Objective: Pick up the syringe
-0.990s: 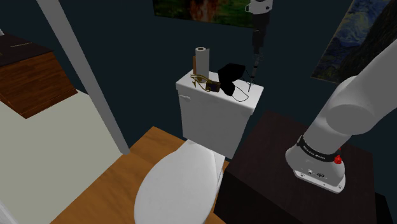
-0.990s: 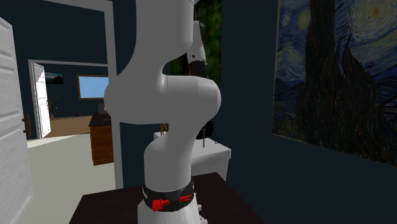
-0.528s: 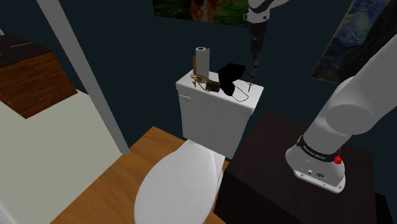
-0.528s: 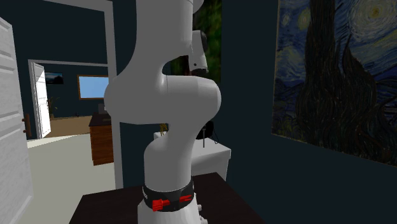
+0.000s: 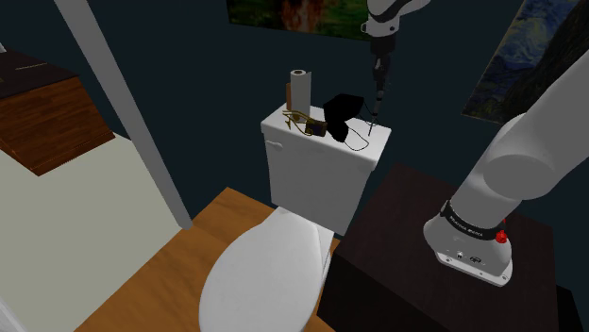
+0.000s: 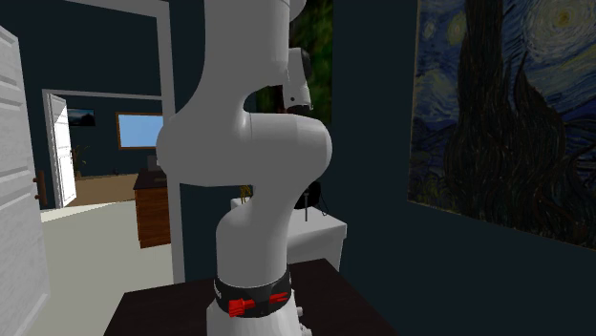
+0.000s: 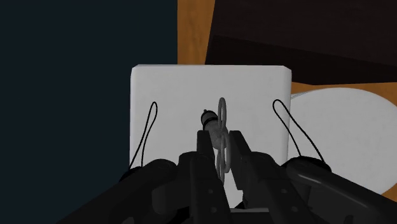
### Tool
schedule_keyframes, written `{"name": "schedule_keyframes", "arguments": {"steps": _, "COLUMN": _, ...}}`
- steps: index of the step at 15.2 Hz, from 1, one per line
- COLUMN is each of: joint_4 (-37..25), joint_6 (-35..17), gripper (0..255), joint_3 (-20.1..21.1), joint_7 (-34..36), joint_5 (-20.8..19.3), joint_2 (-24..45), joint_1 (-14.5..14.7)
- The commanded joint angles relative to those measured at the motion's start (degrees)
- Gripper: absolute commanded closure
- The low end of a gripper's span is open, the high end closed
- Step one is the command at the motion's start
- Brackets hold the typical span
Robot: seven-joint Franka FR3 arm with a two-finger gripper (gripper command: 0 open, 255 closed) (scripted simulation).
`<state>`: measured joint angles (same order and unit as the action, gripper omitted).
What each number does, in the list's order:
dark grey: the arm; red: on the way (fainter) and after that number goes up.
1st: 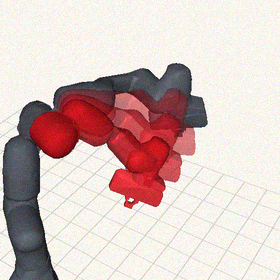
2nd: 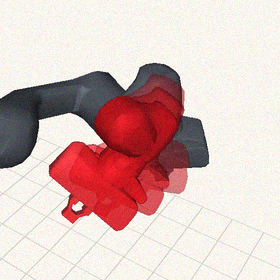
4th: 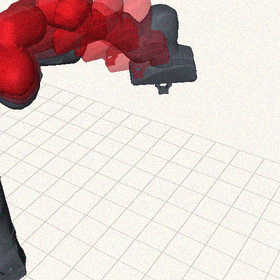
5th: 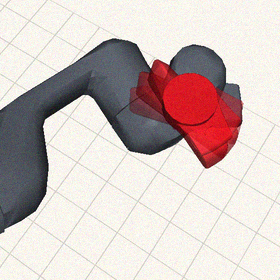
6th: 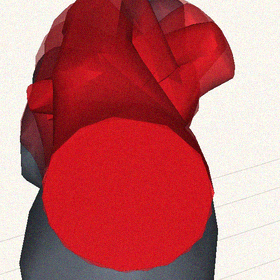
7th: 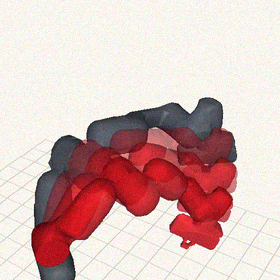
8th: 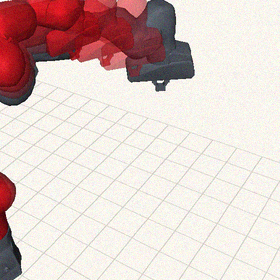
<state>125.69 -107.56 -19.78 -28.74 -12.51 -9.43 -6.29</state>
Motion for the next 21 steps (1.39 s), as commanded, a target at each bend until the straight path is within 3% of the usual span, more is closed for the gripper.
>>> {"name": "schedule_keyframes", "arguments": {"steps": 1, "joint_4": 0.0, "joint_6": 0.0, "gripper": 255, "joint_3": 0.0, "joint_7": 0.0, "joint_5": 0.0, "joint_2": 0.0, "joint_1": 0.0}}
{"name": "schedule_keyframes", "arguments": {"steps": 4, "joint_4": 0.0, "joint_6": -0.1, "gripper": 255, "joint_3": 0.0, "joint_7": -0.1, "joint_5": 0.0, "joint_2": 0.2, "joint_1": 0.0}}
{"name": "schedule_keyframes", "arguments": {"steps": 21, "joint_4": -9.4, "joint_6": 11.5, "gripper": 255, "joint_3": 0.8, "joint_7": -1.2, "joint_5": 0.1, "joint_2": -2.2, "joint_1": 0.3}}
